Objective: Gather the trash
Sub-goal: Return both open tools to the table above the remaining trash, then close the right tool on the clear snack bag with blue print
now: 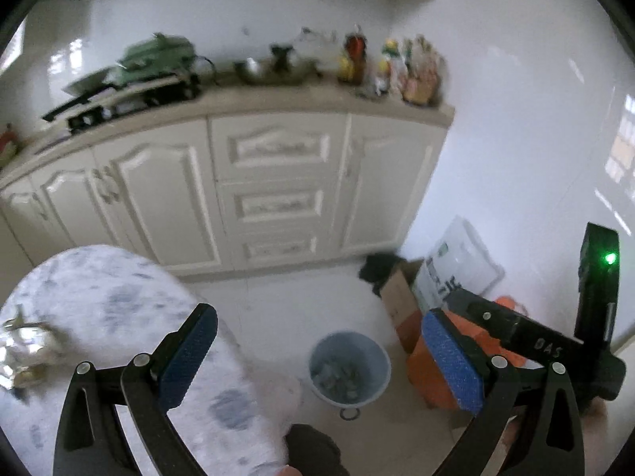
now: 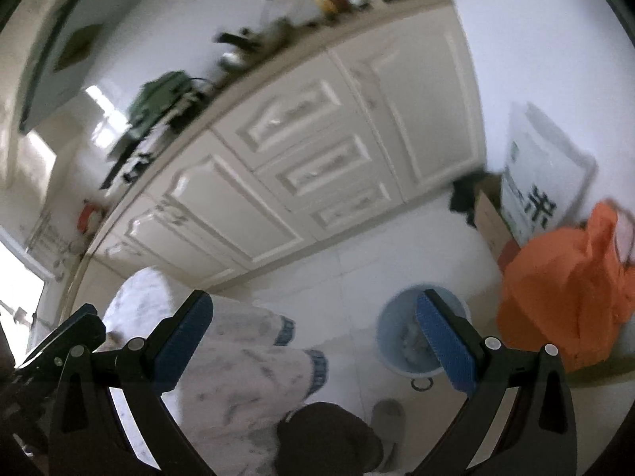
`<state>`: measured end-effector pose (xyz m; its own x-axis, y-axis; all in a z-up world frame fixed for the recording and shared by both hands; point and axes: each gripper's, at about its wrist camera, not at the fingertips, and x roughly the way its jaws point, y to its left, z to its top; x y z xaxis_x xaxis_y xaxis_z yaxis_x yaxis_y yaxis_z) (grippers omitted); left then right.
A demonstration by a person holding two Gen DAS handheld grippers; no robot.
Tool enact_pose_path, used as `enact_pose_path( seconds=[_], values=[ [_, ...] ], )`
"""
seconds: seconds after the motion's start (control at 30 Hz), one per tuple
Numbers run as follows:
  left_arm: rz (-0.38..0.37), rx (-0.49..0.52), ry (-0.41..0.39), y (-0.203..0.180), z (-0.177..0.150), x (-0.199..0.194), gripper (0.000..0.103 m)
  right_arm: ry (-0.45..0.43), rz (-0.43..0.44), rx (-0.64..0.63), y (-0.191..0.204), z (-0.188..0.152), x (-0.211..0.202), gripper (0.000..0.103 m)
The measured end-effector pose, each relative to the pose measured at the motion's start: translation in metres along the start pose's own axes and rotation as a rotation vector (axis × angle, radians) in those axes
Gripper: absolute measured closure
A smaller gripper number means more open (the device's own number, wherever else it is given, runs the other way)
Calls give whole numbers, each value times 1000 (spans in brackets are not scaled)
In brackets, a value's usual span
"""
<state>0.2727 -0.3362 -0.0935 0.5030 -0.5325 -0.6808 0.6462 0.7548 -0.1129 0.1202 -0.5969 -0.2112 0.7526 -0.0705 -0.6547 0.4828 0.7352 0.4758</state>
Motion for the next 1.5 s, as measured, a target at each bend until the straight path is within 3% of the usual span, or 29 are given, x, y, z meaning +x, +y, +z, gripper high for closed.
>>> enact_pose_path(
  seconds=[0.27,0.43,0.7,0.87,1.13,1.5],
  values=[
    [102,-68,-158,58,-45,-111,1,-59,106,-168,102,-7,-31,0],
    [208,-140,-249,95,-83,-180,1,-85,178,-292,166,-20,-47,0],
    [357,-262,-301,137,-151,-256,1,-100,250,-488,254,-61,-53,0],
    [443,-330,-314,143,-197,-292,1,-51,279,-575,286,-87,-34,0],
    [510,-418,-263,144,-228,-295,1,42,308,-658,320,-116,3,0],
    [520,-552,-126,230,-189,-238,1,165,293,-735,348,-134,79,0]
  ],
)
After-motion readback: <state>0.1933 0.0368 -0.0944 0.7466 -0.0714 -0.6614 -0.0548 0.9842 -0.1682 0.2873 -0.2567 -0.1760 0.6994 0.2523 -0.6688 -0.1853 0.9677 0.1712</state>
